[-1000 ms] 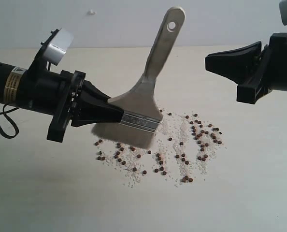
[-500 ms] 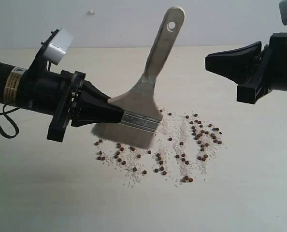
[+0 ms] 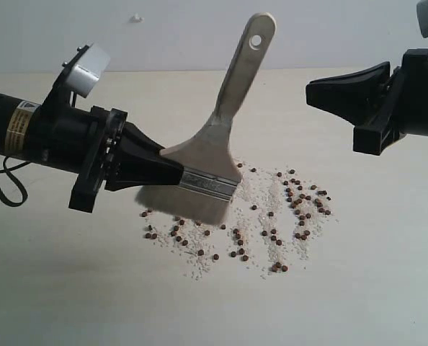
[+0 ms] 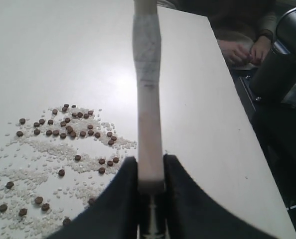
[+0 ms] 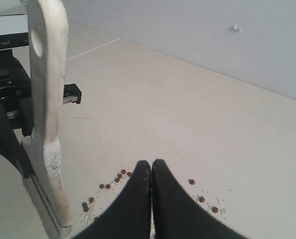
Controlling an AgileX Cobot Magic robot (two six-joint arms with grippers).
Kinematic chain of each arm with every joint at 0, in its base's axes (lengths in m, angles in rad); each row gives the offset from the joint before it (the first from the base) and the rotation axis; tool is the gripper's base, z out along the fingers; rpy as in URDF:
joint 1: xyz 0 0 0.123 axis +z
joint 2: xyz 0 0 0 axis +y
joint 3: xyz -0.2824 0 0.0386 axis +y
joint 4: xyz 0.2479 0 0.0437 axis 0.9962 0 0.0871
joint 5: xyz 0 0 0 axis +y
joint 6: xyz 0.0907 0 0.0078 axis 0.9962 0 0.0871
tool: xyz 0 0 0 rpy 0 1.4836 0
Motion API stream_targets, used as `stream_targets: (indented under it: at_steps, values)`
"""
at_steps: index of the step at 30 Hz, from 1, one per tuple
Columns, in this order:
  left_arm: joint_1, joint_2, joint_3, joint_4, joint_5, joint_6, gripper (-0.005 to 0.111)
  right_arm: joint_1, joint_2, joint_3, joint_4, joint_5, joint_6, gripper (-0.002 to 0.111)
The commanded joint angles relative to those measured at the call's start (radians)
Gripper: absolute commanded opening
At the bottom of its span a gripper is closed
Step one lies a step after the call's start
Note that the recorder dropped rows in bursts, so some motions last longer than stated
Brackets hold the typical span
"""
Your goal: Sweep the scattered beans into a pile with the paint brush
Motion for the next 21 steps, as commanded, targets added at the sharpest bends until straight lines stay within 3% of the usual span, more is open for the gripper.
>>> stream_targets:
  at_steps: [1,21]
  values:
    - [0.004,-0.005,0.004,0.017,-0.017,-0.01,0.0,-0.003,0.003,0.004,0.01,0.007,-0.008,0.0]
    - [0.004,-0.005,0.01,0.01,-0.017,-0.002,0.0,-0.001,0.005,0.004,0.01,0.043,-0.043,0.0]
